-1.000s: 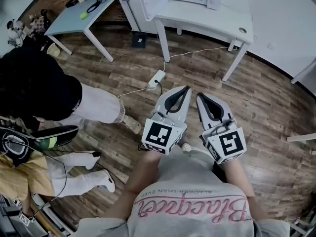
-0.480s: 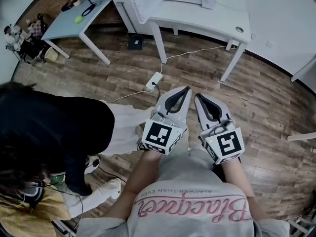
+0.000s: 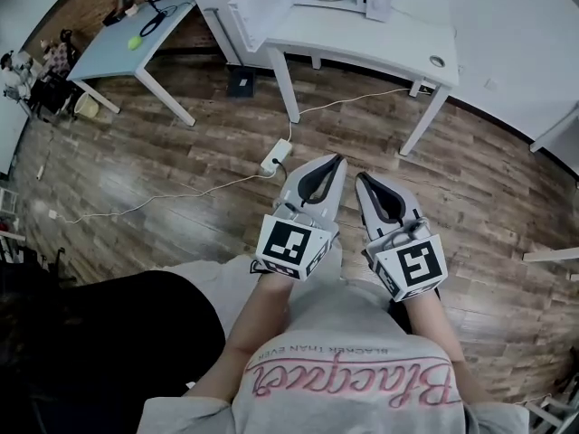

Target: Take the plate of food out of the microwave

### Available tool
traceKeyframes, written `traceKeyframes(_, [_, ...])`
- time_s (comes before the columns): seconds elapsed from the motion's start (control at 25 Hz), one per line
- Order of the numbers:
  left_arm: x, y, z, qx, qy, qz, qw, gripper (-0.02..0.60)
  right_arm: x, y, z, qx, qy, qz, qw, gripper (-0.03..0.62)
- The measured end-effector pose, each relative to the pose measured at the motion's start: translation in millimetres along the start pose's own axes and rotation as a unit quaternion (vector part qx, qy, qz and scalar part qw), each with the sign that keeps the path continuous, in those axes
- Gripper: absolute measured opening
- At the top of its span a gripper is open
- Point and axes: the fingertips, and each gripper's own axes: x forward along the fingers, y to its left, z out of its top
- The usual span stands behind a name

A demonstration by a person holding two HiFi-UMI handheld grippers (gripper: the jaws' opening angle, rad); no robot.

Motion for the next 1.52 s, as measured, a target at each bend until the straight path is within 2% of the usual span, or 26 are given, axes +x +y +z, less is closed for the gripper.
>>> traceKeyframes(0.68, [72.7, 95.6, -6.9, -0.021, -0.008, 0.027, 0.9994, 0.006, 105.7, -51.0, -0.4, -0.015, 0.010, 0.019, 1.000, 0.017])
traceKeyframes(1.12, [126.8, 152.2, -6.1, -0.019, -0.001, 0.016, 0.9997, 0.005, 179.3, -89.1, 5.0, -0.008, 0.014, 0.019, 1.000, 0.017])
traceKeyframes(1.52, [166.0, 190.3, -1.3, -0.019, -0.012, -0.007, 0.9997, 0.005, 228.9, -116.9, 10.2, -0.014, 0.015, 0.000, 1.000, 0.017])
